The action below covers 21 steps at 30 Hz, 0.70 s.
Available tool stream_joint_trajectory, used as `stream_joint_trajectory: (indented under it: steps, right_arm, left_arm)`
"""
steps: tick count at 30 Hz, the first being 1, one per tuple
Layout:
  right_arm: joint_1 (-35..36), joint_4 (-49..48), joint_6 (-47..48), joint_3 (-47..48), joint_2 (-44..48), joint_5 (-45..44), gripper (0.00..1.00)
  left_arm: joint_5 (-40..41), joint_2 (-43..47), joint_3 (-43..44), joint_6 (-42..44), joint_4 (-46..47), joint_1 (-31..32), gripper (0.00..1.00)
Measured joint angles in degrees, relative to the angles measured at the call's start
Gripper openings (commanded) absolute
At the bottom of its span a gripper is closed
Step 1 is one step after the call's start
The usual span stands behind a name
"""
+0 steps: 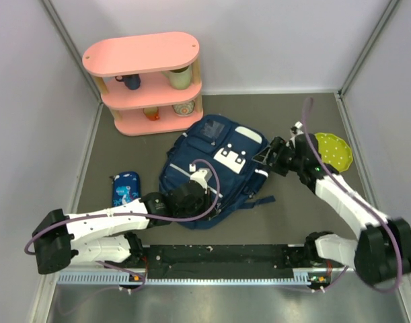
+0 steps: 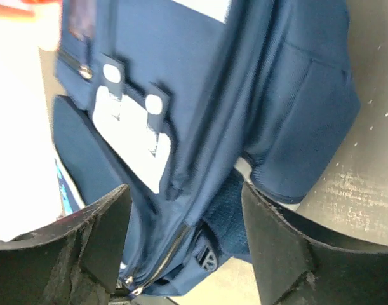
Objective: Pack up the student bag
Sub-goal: Unzip the student bag at the center of the board.
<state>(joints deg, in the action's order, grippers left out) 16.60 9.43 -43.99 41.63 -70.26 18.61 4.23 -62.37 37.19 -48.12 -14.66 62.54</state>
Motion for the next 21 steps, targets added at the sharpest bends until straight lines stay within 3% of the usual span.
stream_joint_trajectory:
  steps: [5, 8, 14, 21]
  right_arm:
    - [-0.2, -1.3, -1.1, -6.7, 15.4, 1.2, 0.72]
    - [2.7, -1.3, -2.8, -10.9, 20.2, 2.6, 0.72]
    - [13.5, -2.8, -7.7, -15.7, 18.8, 2.5, 0.71]
    - [19.0, -10.2, -11.7, -15.2, 11.1, 1.6, 0.65]
  left_arm:
    - [-1.0, -1.2, 0.2, 0.8, -1.7, 0.3, 0.00]
    - [-1.0, -1.2, 0.2, 1.5, -1.7, 0.4, 0.00]
    - [-1.2, -1.1, 0.2, 2.3, -1.7, 0.4, 0.00]
    - [-1.7, -1.1, 0.2, 3.0, -1.5, 0.4, 0.00]
